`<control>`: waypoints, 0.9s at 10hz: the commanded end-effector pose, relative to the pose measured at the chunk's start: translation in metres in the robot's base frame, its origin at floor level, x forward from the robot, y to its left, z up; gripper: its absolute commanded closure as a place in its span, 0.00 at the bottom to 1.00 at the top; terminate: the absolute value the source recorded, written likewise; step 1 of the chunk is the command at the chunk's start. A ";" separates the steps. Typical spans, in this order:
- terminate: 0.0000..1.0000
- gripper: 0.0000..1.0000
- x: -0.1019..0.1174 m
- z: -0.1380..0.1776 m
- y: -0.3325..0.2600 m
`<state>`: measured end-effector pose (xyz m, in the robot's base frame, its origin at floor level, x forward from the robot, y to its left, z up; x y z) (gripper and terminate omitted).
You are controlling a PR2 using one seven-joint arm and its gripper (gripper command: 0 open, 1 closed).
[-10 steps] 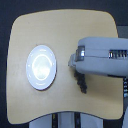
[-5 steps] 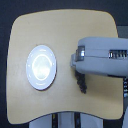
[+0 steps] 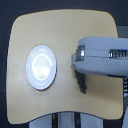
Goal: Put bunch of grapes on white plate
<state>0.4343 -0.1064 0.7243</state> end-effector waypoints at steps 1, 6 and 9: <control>0.00 1.00 0.005 0.039 0.021; 0.00 1.00 0.021 0.136 0.083; 0.00 1.00 0.006 0.141 0.141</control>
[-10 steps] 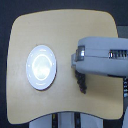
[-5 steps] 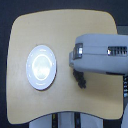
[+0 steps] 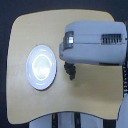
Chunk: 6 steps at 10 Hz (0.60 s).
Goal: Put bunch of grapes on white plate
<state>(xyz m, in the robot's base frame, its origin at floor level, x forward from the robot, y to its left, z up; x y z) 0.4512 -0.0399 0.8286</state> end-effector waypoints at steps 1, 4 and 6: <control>0.00 1.00 -0.017 0.034 0.099; 0.00 1.00 -0.029 0.014 0.162; 0.00 1.00 -0.036 0.000 0.192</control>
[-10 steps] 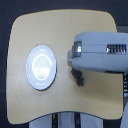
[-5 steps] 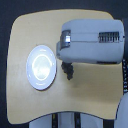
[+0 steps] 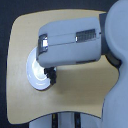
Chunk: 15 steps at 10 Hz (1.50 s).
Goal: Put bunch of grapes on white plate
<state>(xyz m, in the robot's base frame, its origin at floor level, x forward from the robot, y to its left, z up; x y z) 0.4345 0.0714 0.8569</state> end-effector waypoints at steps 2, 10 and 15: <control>0.00 1.00 -0.020 -0.045 0.098; 0.00 1.00 -0.006 -0.085 0.113; 0.00 1.00 0.006 -0.094 0.100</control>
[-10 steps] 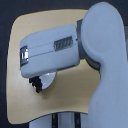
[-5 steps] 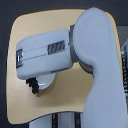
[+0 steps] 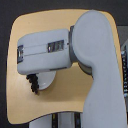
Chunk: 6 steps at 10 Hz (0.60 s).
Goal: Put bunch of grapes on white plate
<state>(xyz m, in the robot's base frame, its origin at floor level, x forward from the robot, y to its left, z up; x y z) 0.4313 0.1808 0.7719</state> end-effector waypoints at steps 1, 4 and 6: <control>0.00 1.00 0.013 -0.010 -0.013; 0.00 1.00 0.013 -0.016 -0.025; 0.00 1.00 0.013 -0.021 -0.034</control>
<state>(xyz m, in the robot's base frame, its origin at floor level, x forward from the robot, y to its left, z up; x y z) 0.4432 0.1653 0.7614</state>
